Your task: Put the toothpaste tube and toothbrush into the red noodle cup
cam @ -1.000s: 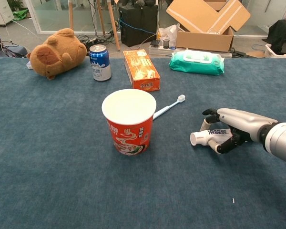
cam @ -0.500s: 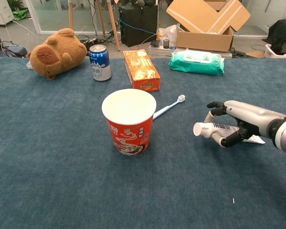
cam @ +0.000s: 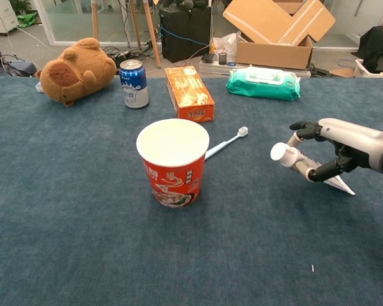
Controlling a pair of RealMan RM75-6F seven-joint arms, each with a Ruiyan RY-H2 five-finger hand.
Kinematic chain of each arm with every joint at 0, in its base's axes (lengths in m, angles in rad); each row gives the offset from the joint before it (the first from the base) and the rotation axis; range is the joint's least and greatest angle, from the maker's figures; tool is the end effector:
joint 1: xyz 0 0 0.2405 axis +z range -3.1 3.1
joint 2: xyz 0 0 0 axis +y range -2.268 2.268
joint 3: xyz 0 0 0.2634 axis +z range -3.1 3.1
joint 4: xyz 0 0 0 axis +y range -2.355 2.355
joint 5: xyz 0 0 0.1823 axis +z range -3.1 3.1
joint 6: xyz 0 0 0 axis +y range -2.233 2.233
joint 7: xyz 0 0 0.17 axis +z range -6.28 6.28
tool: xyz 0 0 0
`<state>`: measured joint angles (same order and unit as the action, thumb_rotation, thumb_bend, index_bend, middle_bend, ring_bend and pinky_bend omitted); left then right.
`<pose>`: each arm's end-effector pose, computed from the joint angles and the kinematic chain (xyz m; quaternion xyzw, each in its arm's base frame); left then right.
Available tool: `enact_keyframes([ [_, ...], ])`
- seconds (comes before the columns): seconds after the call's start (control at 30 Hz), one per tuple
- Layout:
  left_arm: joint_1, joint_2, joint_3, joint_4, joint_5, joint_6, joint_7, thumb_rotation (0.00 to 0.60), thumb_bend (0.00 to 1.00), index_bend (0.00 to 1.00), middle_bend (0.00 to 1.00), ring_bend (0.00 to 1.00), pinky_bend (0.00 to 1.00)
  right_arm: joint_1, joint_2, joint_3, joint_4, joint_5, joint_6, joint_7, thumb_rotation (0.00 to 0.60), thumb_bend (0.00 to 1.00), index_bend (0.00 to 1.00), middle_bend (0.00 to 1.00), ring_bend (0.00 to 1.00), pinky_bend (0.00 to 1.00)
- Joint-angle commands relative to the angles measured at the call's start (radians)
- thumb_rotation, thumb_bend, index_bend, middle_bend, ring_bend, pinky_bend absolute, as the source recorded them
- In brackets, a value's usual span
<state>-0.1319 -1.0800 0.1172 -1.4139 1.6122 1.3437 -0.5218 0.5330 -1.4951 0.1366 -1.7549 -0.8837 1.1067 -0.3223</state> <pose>-0.3469 0.1860 0.1689 -0.6047 -0.5346 -0.3762 0.4550 -0.2055 -0.2994 0.0116 0.6164 -0.5690 0.3459 0.4203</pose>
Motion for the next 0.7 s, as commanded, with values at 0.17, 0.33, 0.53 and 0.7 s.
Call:
enact_keyframes([
  [0.17, -0.004, 0.005, -0.002, -0.008, 0.001, -0.001, 0.007, 0.6, 0.0, 0.0, 0.0, 0.0, 0.0, -0.021, 0.038, 0.016, -0.042, -0.02, 0.013, 0.044, 0.6, 0.43, 0.53, 0.0, 0.0, 0.06],
  [0.33, -0.006, 0.008, -0.004, -0.015, 0.0, -0.003, 0.013, 0.6, 0.0, 0.0, 0.0, 0.0, 0.0, -0.033, 0.069, 0.027, -0.071, -0.031, 0.017, 0.075, 0.6, 0.44, 0.54, 0.0, 0.0, 0.06],
  [0.53, -0.007, 0.012, -0.005, -0.021, -0.002, -0.004, 0.016, 0.6, 0.0, 0.0, 0.0, 0.0, 0.0, -0.041, 0.09, 0.038, -0.086, -0.043, 0.019, 0.104, 0.6, 0.44, 0.54, 0.0, 0.0, 0.06],
  [0.7, -0.008, 0.013, -0.005, -0.023, -0.002, -0.005, 0.019, 0.6, 0.0, 0.0, 0.0, 0.0, 0.0, -0.046, 0.104, 0.049, -0.096, -0.05, 0.018, 0.128, 0.6, 0.45, 0.54, 0.0, 0.0, 0.06],
])
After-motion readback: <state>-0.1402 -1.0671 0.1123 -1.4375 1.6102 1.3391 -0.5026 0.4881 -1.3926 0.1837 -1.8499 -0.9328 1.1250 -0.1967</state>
